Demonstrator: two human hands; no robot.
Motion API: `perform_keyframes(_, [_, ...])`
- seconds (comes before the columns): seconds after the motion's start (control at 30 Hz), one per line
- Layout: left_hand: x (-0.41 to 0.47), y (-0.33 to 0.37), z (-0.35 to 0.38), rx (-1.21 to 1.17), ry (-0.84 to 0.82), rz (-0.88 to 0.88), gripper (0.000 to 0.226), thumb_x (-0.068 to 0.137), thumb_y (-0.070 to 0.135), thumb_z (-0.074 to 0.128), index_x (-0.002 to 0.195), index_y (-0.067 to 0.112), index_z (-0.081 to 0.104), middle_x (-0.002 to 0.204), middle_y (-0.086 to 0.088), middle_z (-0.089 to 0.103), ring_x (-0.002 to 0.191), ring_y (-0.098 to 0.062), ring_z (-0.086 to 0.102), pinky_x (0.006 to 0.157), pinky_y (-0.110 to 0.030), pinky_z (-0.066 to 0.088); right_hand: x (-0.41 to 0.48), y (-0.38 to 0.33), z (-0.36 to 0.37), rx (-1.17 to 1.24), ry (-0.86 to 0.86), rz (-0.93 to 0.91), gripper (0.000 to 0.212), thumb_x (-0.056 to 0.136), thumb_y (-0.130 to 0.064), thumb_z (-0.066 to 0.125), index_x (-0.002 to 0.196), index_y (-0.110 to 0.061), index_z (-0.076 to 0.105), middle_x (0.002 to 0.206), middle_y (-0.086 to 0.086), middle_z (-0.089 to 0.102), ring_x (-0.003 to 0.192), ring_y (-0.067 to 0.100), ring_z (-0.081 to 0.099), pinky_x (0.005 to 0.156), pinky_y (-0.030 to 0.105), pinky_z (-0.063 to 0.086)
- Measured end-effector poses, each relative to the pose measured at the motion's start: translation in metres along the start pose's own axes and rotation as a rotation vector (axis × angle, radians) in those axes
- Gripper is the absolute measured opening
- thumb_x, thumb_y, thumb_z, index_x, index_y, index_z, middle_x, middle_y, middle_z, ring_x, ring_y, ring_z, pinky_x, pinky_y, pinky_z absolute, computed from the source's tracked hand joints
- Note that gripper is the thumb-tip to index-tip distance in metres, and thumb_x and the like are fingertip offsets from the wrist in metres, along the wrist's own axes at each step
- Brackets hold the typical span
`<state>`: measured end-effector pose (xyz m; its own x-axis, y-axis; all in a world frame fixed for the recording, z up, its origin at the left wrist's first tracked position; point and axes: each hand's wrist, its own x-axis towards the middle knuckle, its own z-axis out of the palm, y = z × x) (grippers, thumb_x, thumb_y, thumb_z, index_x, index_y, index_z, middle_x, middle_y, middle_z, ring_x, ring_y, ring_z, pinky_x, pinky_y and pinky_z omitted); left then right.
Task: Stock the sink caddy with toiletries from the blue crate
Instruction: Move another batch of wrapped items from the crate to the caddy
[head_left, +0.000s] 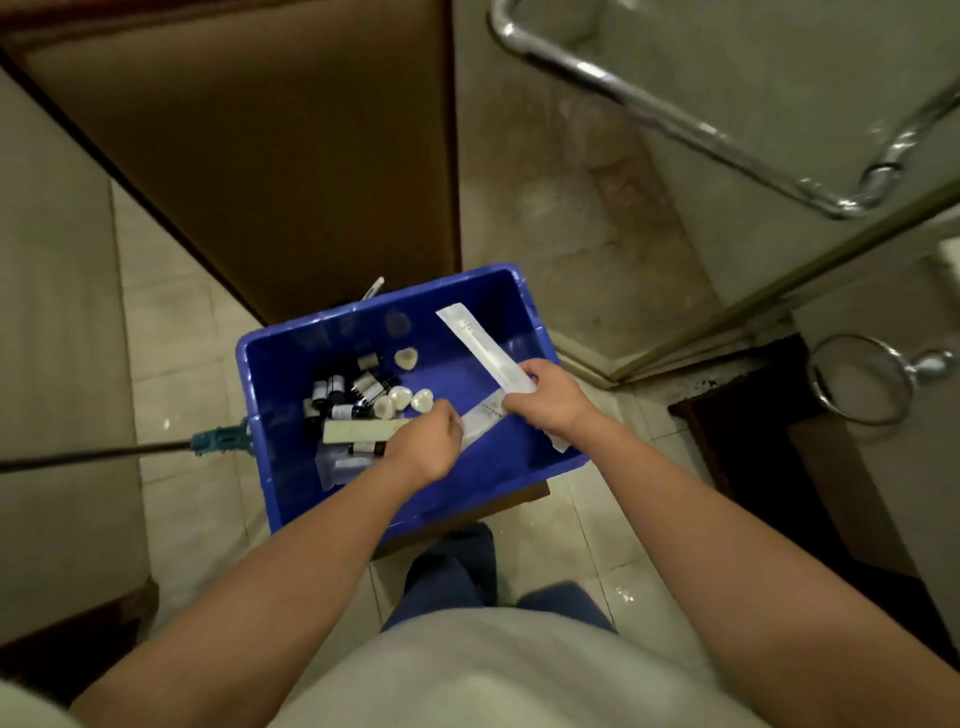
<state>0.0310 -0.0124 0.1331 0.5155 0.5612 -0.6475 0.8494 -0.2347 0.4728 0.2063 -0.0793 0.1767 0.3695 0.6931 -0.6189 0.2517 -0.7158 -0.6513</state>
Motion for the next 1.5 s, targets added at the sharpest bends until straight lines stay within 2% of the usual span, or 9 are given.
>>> perform_keyframes(0.23, [-0.022,0.066,0.025,0.021,-0.009,0.06,0.026,0.094,0.055,0.039,0.093,0.03,0.042,0.076,0.004,0.058,0.066,-0.015,0.055,0.051,-0.031,0.032,-0.062,0.044,-0.057,0.153,0.209,-0.015,0.038,0.077,-0.024,0.076,0.112,-0.016,0.062,0.1,0.001,0.065,0.092,0.02,0.063,0.079,0.039,0.056])
perform_keyframes(0.43, [-0.064,0.119,0.073,0.122,-0.049,0.147,0.041,0.082,0.049,0.059,0.106,0.03,0.032,0.09,0.006,0.055,0.077,-0.016,0.058,0.06,-0.032,0.041,-0.144,0.111,-0.092,0.163,0.403,0.03,0.014,0.078,-0.025,0.065,0.09,-0.019,0.064,0.075,-0.003,0.06,0.066,0.013,0.056,0.055,0.025,0.042])
perform_keyframes(0.63, [-0.103,0.176,0.124,0.25,-0.048,0.257,0.035,0.088,0.041,0.053,0.106,0.031,0.026,0.088,0.004,0.054,0.071,-0.017,0.058,0.054,-0.031,0.038,-0.232,0.175,-0.119,0.196,0.546,0.061,0.014,0.075,-0.026,0.061,0.088,-0.023,0.068,0.072,-0.003,0.063,0.063,0.015,0.058,0.058,0.03,0.045])
perform_keyframes(0.73, [-0.12,0.208,0.148,0.314,-0.057,0.353,0.029,0.088,0.041,0.054,0.101,0.029,0.032,0.083,0.005,0.057,0.064,-0.012,0.06,0.049,-0.027,0.037,-0.272,0.203,-0.136,0.197,0.636,0.077,0.018,0.077,-0.026,0.062,0.095,-0.028,0.064,0.081,-0.009,0.064,0.071,0.013,0.062,0.064,0.031,0.049])
perform_keyframes(0.87, [-0.143,0.254,0.181,0.389,-0.071,0.503,0.019,0.083,0.041,0.055,0.087,0.033,0.038,0.079,0.005,0.061,0.067,-0.014,0.06,0.055,-0.032,0.045,-0.323,0.239,-0.157,0.179,0.73,0.123,0.028,0.079,-0.024,0.064,0.106,-0.028,0.059,0.087,-0.011,0.061,0.075,0.012,0.062,0.065,0.031,0.05])
perform_keyframes(1.1, [-0.186,0.329,0.236,0.576,-0.085,0.766,0.014,0.083,0.03,0.055,0.092,0.027,0.044,0.081,0.005,0.059,0.072,-0.016,0.058,0.061,-0.033,0.045,-0.403,0.3,-0.187,0.178,0.897,0.241,0.04,0.079,-0.015,0.063,0.118,-0.023,0.059,0.114,-0.001,0.061,0.09,0.018,0.059,0.079,0.034,0.052])
perform_keyframes(1.23, [-0.21,0.366,0.26,0.656,-0.085,0.917,0.015,0.083,0.027,0.059,0.092,0.027,0.047,0.086,0.005,0.06,0.077,-0.017,0.059,0.063,-0.03,0.045,-0.441,0.329,-0.196,0.232,0.986,0.29,0.053,0.078,-0.013,0.062,0.128,-0.025,0.05,0.114,-0.003,0.057,0.082,0.015,0.06,0.06,0.026,0.046])
perform_keyframes(1.37, [-0.228,0.4,0.278,0.732,-0.07,1.067,0.021,0.081,0.026,0.061,0.094,0.029,0.046,0.094,0.007,0.06,0.082,-0.017,0.058,0.064,-0.029,0.04,-0.472,0.349,-0.206,0.266,1.056,0.35,0.046,0.076,-0.012,0.062,0.115,-0.028,0.043,0.1,-0.005,0.056,0.07,0.011,0.06,0.05,0.025,0.041])
perform_keyframes(1.5, [-0.24,0.438,0.296,0.772,-0.057,1.206,0.025,0.08,0.026,0.062,0.103,0.025,0.052,0.103,0.006,0.064,0.09,-0.021,0.06,0.069,-0.03,0.037,-0.5,0.366,-0.224,0.228,1.131,0.385,0.033,0.072,-0.012,0.056,0.095,-0.027,0.039,0.087,-0.005,0.055,0.071,0.013,0.055,0.059,0.031,0.042])
